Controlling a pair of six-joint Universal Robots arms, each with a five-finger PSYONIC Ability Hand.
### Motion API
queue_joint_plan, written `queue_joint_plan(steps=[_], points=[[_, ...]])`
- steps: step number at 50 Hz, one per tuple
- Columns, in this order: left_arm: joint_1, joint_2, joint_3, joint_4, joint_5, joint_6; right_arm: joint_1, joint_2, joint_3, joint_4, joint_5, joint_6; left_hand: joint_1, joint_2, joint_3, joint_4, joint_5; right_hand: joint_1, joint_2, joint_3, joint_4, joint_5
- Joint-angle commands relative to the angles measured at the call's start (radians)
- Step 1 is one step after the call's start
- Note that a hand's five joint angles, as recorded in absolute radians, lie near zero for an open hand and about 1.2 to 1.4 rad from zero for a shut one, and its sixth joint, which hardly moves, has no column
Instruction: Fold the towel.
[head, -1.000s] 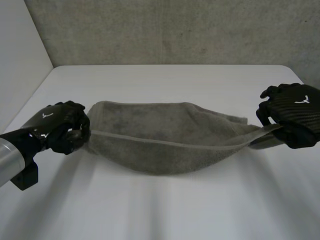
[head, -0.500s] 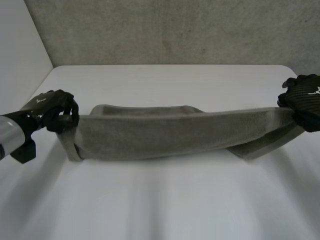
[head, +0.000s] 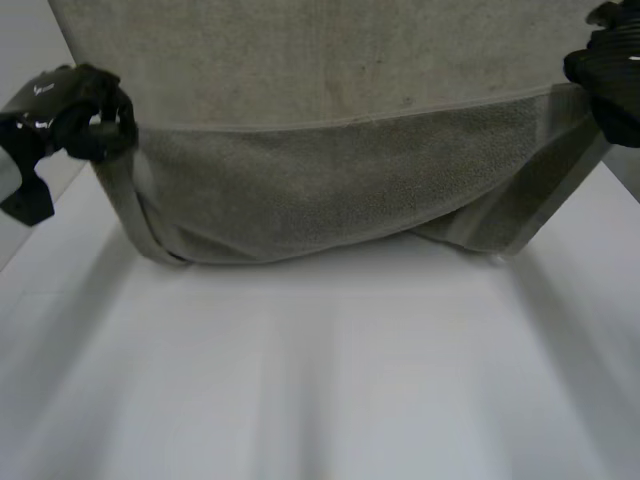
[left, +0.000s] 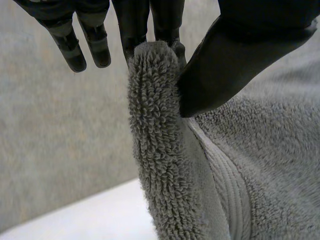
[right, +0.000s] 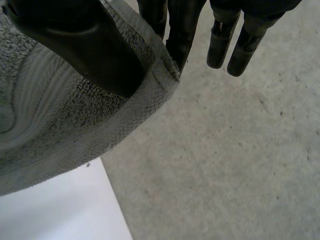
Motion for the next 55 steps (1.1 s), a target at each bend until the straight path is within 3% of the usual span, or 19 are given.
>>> queue_joint_plan(steps=[1,7,13,16,18,19,21,22,26,29,35,41,48,55], points=[[-0.065,-0.150,0.142,0.157,-0.045,-0.028,0.091,0.183,-0.118,-0.090,0.051,-0.076,0.148,0.069,-0.049,-0.055,0.089,0.095,0.062,-0.052,-0.070,0.053],[-0.070,-0.255,0.344,0.255,-0.125,-0.032,0.126,0.288,-0.342,-0.189,0.157,-0.136,0.148,0.069,-0.049,-0.055,0.089,0.095,0.062,-0.052,-0.070,0.053],[-0.067,-0.241,0.414,0.294,-0.130,-0.054,0.122,0.259,-0.426,-0.214,0.145,-0.058,0.148,0.069,-0.049,-0.055,0.089,0.095,0.062,-0.052,-0.070,0.053],[-0.063,-0.189,0.388,0.297,-0.099,-0.084,0.114,0.211,-0.389,-0.219,0.078,0.020,0.148,0.069,-0.049,-0.055,0.089,0.095,0.062,-0.052,-0.070,0.053],[-0.044,-0.128,0.284,0.309,-0.014,-0.121,0.090,0.177,-0.277,-0.223,-0.037,0.057,0.148,0.069,-0.049,-0.055,0.089,0.095,0.062,-0.052,-0.070,0.053],[-0.043,-0.128,0.283,0.309,-0.013,-0.121,0.090,0.177,-0.277,-0.223,-0.037,0.057,0.148,0.069,-0.049,-0.055,0.089,0.095,0.062,-0.052,-0.070,0.053],[0.008,-0.085,0.152,0.353,0.110,-0.150,0.044,0.141,-0.152,-0.254,-0.147,0.055,0.148,0.069,-0.049,-0.055,0.089,0.095,0.062,-0.052,-0.070,0.053],[0.009,-0.085,0.151,0.354,0.111,-0.150,0.044,0.141,-0.151,-0.254,-0.148,0.055,0.148,0.069,-0.049,-0.055,0.089,0.095,0.062,-0.052,-0.070,0.053],[0.084,-0.068,-0.024,0.393,0.269,-0.158,-0.065,0.111,0.006,-0.282,-0.279,0.052,0.148,0.069,-0.049,-0.055,0.089,0.095,0.062,-0.052,-0.070,0.053],[0.105,-0.065,-0.112,0.390,0.329,-0.150,-0.137,0.107,0.082,-0.276,-0.345,0.052,0.148,0.069,-0.049,-0.055,0.089,0.095,0.062,-0.052,-0.070,0.053],[0.134,-0.013,-0.217,0.387,0.369,-0.147,-0.208,0.081,0.163,-0.265,-0.419,0.054,0.148,0.069,-0.049,-0.055,0.089,0.095,0.062,-0.052,-0.070,0.053],[0.213,0.130,-0.316,0.349,0.425,-0.158,-0.277,-0.073,0.246,-0.234,-0.498,0.072,0.148,0.069,-0.049,-0.055,0.089,0.095,0.062,-0.052,-0.070,0.053],[0.275,0.324,-0.372,0.214,0.543,-0.178,-0.320,-0.244,0.252,-0.064,-0.622,0.155,0.148,0.069,-0.049,-0.055,0.089,0.095,0.062,-0.052,-0.070,0.053],[0.291,0.368,-0.375,0.182,0.551,-0.201,-0.323,-0.271,0.239,-0.033,-0.649,0.210,0.148,0.069,-0.049,-0.055,0.089,0.095,0.062,-0.052,-0.070,0.053]])
